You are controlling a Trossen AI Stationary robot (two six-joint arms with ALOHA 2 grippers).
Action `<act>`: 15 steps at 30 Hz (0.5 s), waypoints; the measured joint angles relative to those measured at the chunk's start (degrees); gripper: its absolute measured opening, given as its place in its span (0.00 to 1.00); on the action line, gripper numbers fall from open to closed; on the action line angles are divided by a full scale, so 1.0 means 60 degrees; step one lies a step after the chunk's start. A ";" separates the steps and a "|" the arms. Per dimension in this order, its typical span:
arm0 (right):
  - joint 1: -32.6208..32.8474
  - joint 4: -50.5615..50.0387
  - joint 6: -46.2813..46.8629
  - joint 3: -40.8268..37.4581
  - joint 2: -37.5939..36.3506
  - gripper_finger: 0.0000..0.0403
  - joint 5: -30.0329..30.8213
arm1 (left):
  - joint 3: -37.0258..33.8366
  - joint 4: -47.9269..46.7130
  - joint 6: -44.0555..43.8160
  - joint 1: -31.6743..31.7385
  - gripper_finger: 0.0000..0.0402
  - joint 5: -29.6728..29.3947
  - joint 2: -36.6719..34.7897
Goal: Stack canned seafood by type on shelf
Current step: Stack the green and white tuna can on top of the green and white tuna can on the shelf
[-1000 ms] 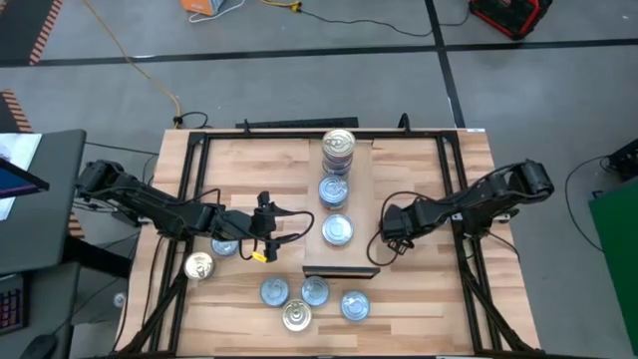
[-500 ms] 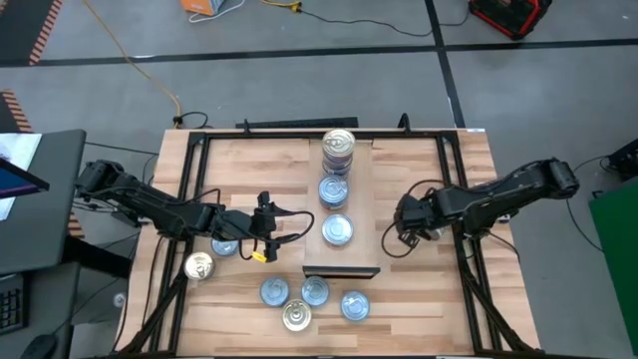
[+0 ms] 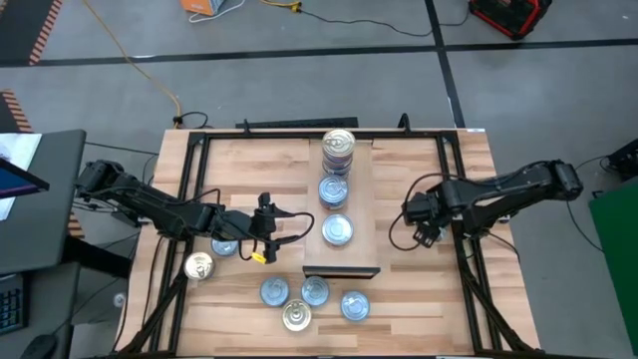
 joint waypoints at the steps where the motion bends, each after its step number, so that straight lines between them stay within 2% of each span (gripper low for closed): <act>1: -0.0071 -0.0034 -0.0085 0.0000 -0.0024 0.77 -0.0001 | 0.0000 -0.0001 0.0000 -0.0001 0.64 0.0001 0.0000; 6: -0.0521 -0.0121 -0.0384 -0.0087 -0.0100 0.82 -0.0002 | 0.0000 -0.0013 -0.0017 0.0003 0.64 0.0182 0.0000; 15: -0.1195 -0.0287 -0.0652 -0.0229 -0.0041 0.77 -0.0002 | 0.0000 -0.0068 -0.0062 -0.0001 0.64 0.0423 0.0022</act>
